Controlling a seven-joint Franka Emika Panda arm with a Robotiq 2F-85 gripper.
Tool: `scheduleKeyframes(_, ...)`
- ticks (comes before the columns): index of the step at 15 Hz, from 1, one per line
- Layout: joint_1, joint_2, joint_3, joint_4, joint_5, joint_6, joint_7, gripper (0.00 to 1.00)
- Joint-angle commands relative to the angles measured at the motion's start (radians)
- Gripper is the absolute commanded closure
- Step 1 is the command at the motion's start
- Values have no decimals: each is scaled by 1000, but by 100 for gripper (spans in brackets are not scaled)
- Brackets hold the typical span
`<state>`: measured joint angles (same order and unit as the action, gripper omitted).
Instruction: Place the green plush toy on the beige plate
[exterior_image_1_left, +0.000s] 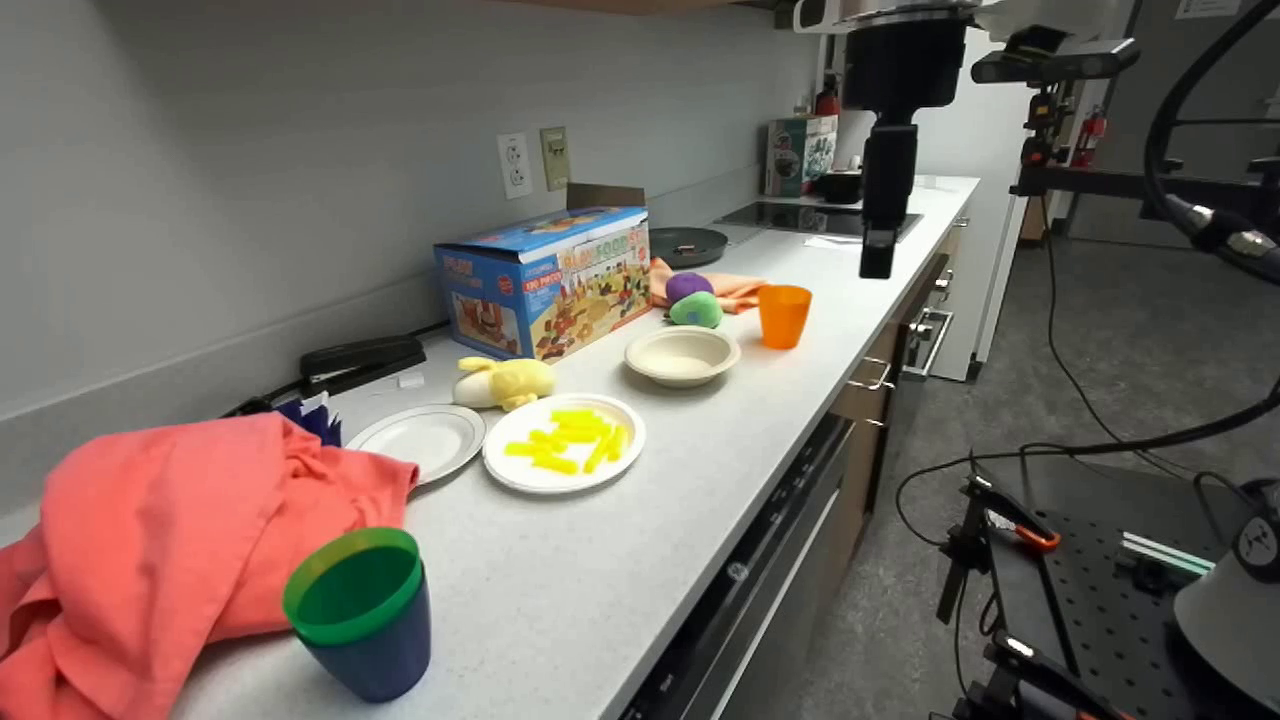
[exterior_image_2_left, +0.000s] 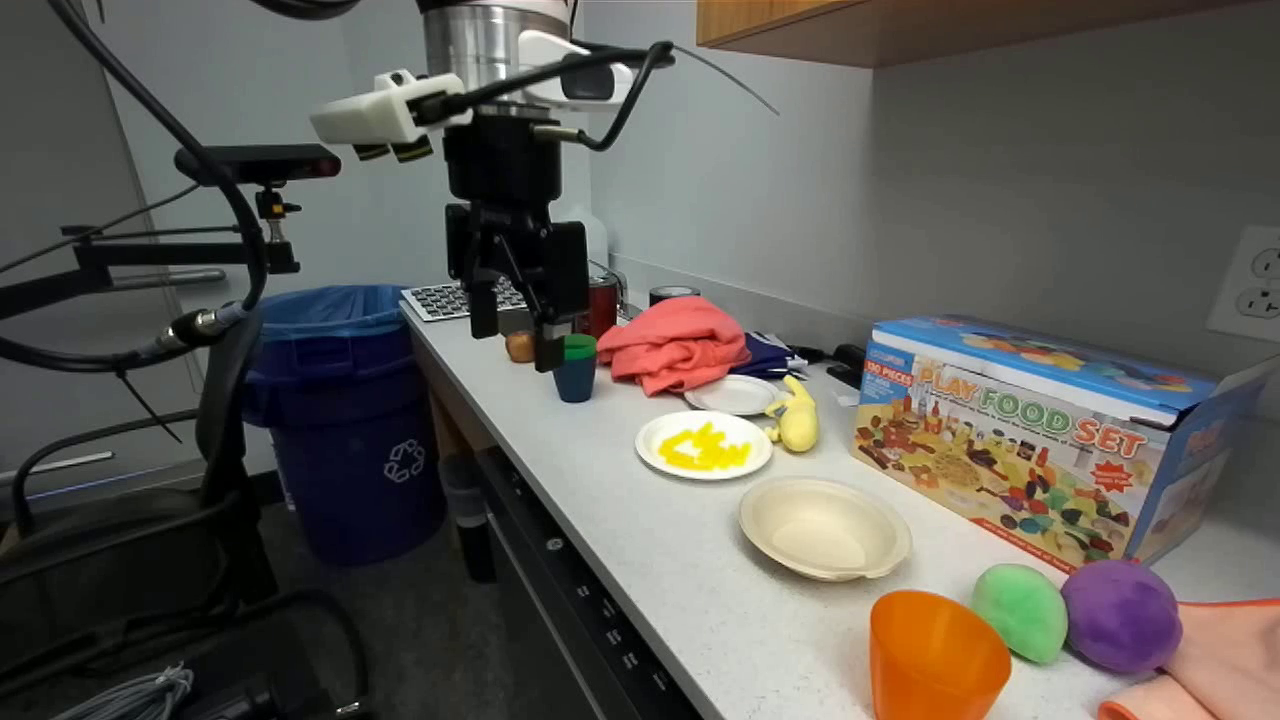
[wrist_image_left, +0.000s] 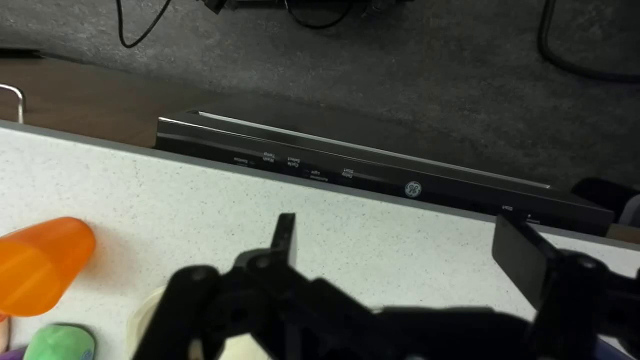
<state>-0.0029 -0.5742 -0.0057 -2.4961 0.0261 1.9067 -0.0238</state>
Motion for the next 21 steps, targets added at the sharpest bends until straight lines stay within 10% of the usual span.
scheduleKeyframes(1, 2, 0, -2, 2, -1, -2, 1, 0)
scheduleKeyframes(21, -42, 163, -23, 72, -7, 102, 65, 0)
